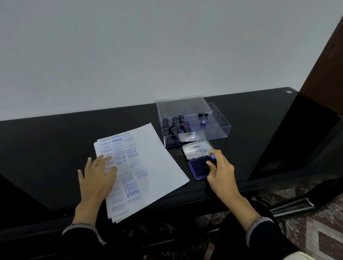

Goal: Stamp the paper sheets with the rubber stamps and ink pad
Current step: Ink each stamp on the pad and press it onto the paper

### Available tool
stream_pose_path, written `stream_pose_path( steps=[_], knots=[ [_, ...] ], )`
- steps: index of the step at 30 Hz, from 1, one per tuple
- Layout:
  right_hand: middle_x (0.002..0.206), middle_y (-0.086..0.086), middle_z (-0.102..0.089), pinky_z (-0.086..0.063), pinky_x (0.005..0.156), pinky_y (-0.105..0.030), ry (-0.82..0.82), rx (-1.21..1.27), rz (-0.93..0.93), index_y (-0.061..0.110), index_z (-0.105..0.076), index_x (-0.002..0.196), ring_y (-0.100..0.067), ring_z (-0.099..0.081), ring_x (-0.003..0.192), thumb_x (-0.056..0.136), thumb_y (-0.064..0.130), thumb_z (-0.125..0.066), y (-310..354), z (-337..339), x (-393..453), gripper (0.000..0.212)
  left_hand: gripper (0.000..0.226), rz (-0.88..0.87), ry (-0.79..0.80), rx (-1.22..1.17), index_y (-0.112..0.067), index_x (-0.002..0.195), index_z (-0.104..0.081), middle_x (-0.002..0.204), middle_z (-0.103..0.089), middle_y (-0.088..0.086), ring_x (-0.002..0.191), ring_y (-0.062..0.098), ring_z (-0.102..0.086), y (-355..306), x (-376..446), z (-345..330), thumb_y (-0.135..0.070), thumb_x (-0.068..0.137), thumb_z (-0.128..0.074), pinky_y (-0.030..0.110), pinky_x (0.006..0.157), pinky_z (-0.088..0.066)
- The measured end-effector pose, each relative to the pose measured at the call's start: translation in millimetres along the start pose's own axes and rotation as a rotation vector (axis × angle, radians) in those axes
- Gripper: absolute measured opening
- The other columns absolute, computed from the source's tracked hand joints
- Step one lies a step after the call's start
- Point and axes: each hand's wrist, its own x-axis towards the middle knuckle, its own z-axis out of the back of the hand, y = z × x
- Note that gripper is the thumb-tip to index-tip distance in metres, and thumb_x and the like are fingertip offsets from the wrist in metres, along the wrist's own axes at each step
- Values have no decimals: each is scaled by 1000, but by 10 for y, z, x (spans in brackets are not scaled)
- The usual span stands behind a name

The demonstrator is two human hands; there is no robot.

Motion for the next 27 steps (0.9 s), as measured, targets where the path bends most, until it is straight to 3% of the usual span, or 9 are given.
stream_pose_path(
  steps=[6,11,15,17,23,27],
  knots=[
    [96,-1,-51,-35,83,7,2,-42,33,-1,-54,107,-14,-55,84,81,-22,-51,5,-45,-31,34,54,-10,44,41,-28,148,-34,159,-20,-3,148,17,-1,113,-45,-54,-36,95,-46,49,117,6],
    [94,-7,-54,-38,79,4,5,22,-17,0,-52,102,-20,-57,84,81,-22,-47,0,-16,3,31,57,-18,28,47,-27,146,-36,158,-23,-2,148,17,-4,131,-37,-83,-46,94,-49,50,117,3],
    [96,-4,-52,-38,85,4,12,-20,14,0,-53,105,-18,-56,84,81,-22,-48,-2,-58,-20,34,58,-43,6,27,-25,144,-40,156,-26,-2,148,17,-5,126,-42,-84,-49,92,-52,48,118,0],
    [96,-4,-52,-42,88,-3,-5,-13,27,0,-53,106,-19,-56,83,79,-24,-48,3,-72,-30,36,57,-72,-12,11,-24,141,-43,155,-29,-2,148,17,-8,131,-44,-83,-47,91,-55,46,118,-2],
    [102,-3,-53,-38,81,3,-34,35,10,0,-53,112,-15,-56,91,83,-19,-50,-1,-65,-78,35,38,-239,-66,-82,-25,118,-64,125,-54,-10,124,15,-39,111,-113,-58,-42,85,-56,39,107,-27],
    [109,1,-54,-39,77,-13,-33,8,-15,6,-51,122,-6,-50,95,92,-1,-52,-7,-83,-130,31,28,-273,-57,-121,-24,114,-64,118,-54,-13,110,7,-40,97,-144,-52,-27,86,-66,35,94,-40]
  ],
)
